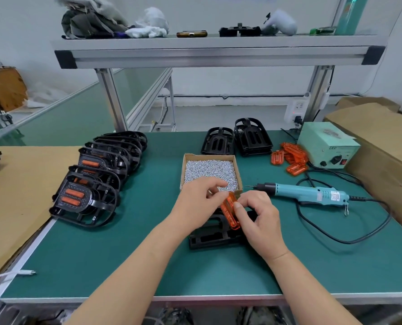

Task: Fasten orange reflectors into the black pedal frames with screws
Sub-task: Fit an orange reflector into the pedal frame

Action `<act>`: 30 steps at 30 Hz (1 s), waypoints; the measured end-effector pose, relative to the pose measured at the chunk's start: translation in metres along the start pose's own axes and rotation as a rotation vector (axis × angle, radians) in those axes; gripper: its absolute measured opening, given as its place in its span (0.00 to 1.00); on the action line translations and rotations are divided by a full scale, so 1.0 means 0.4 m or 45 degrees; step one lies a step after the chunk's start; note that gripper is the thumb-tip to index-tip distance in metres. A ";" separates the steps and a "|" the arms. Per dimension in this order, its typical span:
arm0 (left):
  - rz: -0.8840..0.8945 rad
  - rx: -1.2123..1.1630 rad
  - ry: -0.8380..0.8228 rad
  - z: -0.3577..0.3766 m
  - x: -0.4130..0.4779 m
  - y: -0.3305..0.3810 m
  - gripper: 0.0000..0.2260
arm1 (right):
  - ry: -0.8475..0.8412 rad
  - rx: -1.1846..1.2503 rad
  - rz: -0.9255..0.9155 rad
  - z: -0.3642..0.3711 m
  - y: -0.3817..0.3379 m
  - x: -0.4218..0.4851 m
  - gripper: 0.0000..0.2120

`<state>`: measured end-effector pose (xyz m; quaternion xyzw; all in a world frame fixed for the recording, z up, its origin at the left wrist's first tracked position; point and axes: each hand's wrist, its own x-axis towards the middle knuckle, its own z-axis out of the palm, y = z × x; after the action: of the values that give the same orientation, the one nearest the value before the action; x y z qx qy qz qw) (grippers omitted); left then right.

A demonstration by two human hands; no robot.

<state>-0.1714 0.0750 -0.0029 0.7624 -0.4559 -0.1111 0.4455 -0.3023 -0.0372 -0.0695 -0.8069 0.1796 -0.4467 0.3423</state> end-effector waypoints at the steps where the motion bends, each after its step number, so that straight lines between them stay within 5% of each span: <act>1: -0.037 -0.048 -0.057 -0.006 0.004 -0.001 0.08 | -0.001 0.003 -0.005 0.001 0.000 0.000 0.11; 8: -0.200 -0.444 -0.351 -0.008 -0.017 -0.006 0.14 | -0.007 -0.005 0.012 -0.002 0.000 0.003 0.10; 12: -0.439 -0.600 -0.113 -0.001 -0.022 -0.022 0.09 | -0.045 0.109 0.085 -0.007 -0.013 0.000 0.13; 18: -0.609 -0.733 0.366 0.019 -0.029 -0.040 0.20 | -0.210 0.082 -0.005 0.000 -0.011 -0.017 0.30; 23: -0.607 -0.824 0.310 0.024 -0.046 -0.025 0.22 | -0.165 -0.135 -0.312 0.023 -0.006 -0.010 0.22; 30: -0.559 -0.801 0.359 0.020 -0.050 -0.023 0.22 | -0.173 -0.039 -0.227 0.011 0.001 -0.011 0.29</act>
<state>-0.1817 0.0878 -0.0192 0.6760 -0.1607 -0.2318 0.6808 -0.3009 -0.0331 -0.0742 -0.8532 0.0905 -0.4168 0.3002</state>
